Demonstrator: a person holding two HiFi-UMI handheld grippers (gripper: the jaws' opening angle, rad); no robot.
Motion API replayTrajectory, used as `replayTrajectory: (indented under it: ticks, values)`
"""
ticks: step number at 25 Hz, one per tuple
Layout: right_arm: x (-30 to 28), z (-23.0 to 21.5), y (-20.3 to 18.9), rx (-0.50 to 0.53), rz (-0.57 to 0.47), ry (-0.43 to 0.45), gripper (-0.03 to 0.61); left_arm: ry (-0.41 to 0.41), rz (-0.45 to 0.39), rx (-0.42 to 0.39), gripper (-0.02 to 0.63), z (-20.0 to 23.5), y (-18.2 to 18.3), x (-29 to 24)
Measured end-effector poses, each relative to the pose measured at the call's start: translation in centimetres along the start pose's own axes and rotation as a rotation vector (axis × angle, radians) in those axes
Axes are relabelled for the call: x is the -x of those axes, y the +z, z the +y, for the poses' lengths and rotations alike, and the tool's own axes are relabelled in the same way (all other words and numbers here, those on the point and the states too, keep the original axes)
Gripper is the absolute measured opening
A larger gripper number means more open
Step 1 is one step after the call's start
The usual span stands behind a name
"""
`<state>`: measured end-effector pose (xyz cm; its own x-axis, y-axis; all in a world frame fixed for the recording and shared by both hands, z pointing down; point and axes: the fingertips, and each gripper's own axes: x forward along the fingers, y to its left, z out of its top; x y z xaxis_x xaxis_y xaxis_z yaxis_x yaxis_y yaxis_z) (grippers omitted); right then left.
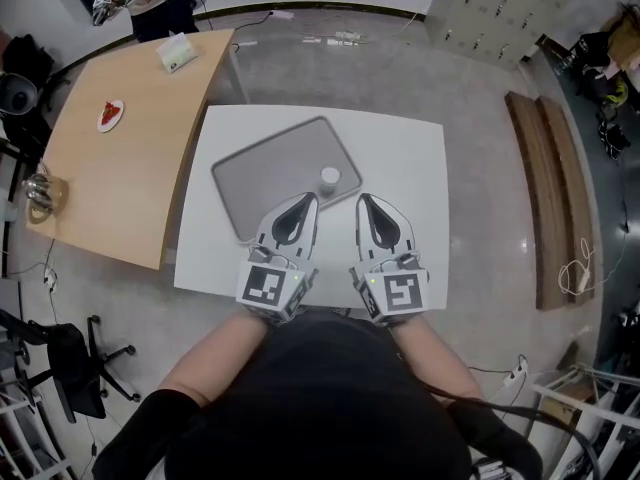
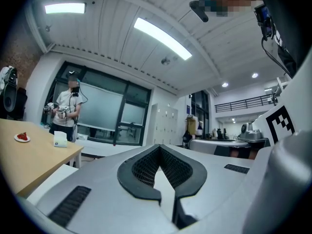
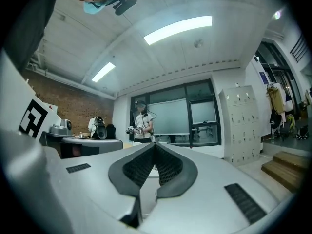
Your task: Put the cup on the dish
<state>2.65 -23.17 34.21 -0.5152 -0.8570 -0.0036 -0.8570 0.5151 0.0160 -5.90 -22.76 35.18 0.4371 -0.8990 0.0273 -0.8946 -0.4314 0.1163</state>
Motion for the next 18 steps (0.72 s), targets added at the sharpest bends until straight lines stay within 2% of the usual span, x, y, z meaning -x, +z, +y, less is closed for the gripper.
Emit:
replayTrajectory:
  ticks: [7,18]
  values:
    - [0.5,0.8,-0.4,0.010,0.067,-0.031,0.012,-0.018,0.001,0.004,0.005,-0.9,0.1,0.5]
    - [1.0,0.8,0.3,0.011,0.035,-0.028,0.012,-0.021,0.013,0.010,0.005,-1.5,-0.3,0.6]
